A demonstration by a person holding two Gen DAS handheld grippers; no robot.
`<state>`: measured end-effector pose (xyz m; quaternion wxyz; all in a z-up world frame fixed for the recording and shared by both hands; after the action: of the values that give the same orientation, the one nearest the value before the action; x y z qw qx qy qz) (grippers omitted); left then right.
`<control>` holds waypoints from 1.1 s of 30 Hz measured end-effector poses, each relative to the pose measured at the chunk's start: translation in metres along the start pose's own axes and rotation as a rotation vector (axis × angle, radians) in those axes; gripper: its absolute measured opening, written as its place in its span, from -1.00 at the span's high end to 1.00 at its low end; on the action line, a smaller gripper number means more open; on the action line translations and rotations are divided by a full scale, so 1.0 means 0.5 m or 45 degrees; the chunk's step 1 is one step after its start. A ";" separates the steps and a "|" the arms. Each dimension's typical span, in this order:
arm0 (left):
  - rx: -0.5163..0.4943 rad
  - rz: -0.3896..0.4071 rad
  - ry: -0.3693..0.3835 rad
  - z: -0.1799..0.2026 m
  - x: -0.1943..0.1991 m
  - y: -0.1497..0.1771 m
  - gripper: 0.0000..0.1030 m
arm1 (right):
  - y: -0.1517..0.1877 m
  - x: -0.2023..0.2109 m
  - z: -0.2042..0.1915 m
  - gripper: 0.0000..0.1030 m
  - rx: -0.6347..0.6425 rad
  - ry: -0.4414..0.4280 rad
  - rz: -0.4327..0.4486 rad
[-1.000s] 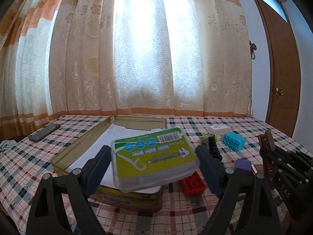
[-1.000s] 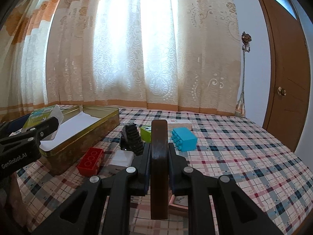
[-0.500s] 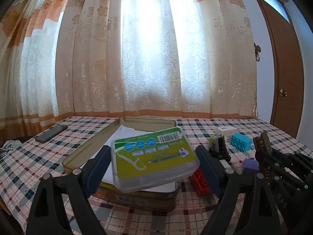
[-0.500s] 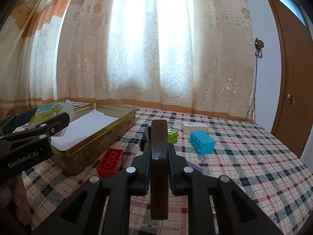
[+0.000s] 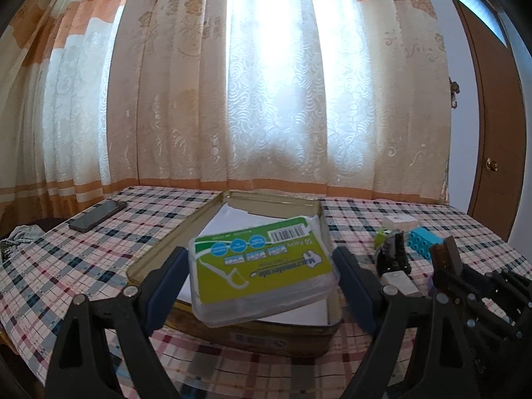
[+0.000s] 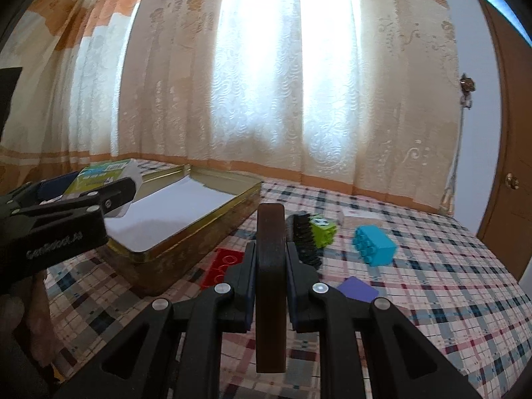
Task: Organize rigid objects
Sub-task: 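Carry the plastic box and comb toward the gold tin with both grippers, then release the plastic box and comb into the tin with both grippers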
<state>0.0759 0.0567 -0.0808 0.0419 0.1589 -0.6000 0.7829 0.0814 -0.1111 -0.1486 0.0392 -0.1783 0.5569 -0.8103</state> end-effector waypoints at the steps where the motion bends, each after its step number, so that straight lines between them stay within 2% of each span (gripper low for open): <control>1: 0.011 -0.018 -0.004 -0.010 -0.005 -0.004 -0.71 | -0.003 -0.003 -0.005 0.66 0.003 -0.020 -0.009; 6: 0.032 -0.046 -0.023 -0.041 -0.019 -0.025 -0.71 | -0.041 -0.009 -0.014 0.66 -0.005 -0.096 -0.005; 11: 0.002 -0.091 -0.030 -0.053 -0.043 -0.058 -0.71 | -0.106 -0.043 -0.022 0.66 -0.067 -0.263 -0.027; 18: -0.035 -0.278 -0.035 -0.067 -0.130 -0.076 -0.71 | -0.179 -0.147 -0.049 0.67 -0.070 -0.388 -0.105; 21: -0.040 -0.353 -0.034 -0.075 -0.175 -0.085 -0.71 | -0.193 -0.206 -0.061 0.66 -0.076 -0.429 -0.174; 25: -0.024 -0.403 -0.071 -0.093 -0.218 -0.094 -0.71 | -0.197 -0.270 -0.078 0.66 -0.084 -0.455 -0.250; 33: -0.095 -0.508 -0.143 -0.111 -0.287 -0.096 -0.71 | -0.182 -0.341 -0.110 0.66 -0.094 -0.493 -0.353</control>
<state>0.2129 0.1411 -0.0920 0.1684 0.3163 -0.5867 0.7262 0.2343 0.0169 -0.1243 0.0271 -0.4064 0.5385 -0.7376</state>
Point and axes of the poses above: each gripper's, at about its wrist camera, not at the fingertips, and x roughly against the way its jaws point, z to its right, y to its underside, the point moved 7 cm from there along -x, roughly the way its jaws point, and after that the axes turned 11 degrees about x, right-handed, at the moved point
